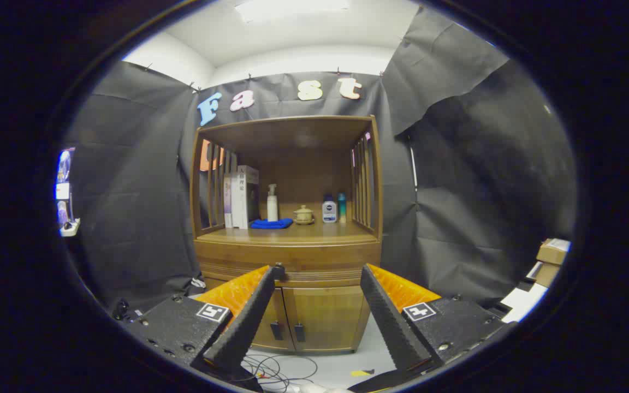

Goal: Pull open the drawer, take out the items inside it, and place them on the countertop above the cabinet.

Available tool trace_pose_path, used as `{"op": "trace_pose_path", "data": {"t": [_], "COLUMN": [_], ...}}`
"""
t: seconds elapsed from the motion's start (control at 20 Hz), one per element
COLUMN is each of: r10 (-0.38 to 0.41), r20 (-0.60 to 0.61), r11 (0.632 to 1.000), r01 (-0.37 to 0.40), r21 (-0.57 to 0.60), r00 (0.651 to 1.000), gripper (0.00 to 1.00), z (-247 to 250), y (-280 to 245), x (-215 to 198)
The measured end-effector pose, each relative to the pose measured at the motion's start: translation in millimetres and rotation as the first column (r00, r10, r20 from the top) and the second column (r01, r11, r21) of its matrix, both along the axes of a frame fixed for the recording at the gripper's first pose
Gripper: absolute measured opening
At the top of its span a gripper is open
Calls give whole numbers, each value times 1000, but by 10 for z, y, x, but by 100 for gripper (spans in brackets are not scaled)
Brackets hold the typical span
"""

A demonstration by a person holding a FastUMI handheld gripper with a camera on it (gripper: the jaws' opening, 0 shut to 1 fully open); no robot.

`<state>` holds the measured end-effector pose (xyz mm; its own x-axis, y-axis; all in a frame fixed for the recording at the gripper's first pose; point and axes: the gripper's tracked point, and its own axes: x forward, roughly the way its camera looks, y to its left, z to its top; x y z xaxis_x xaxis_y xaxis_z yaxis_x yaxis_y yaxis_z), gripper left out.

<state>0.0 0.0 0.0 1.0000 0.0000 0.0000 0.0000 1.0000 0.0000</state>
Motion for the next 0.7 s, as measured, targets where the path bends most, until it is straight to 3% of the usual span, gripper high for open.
{"op": "trace_pose_path", "data": {"t": [0.7], "r10": [-12], "r20": [-7], "r11": [1000], "r01": [12], "r21": [9], "r00": [1000], "gripper": [100], "z": [2], "y": [-21], "x": [28]}}
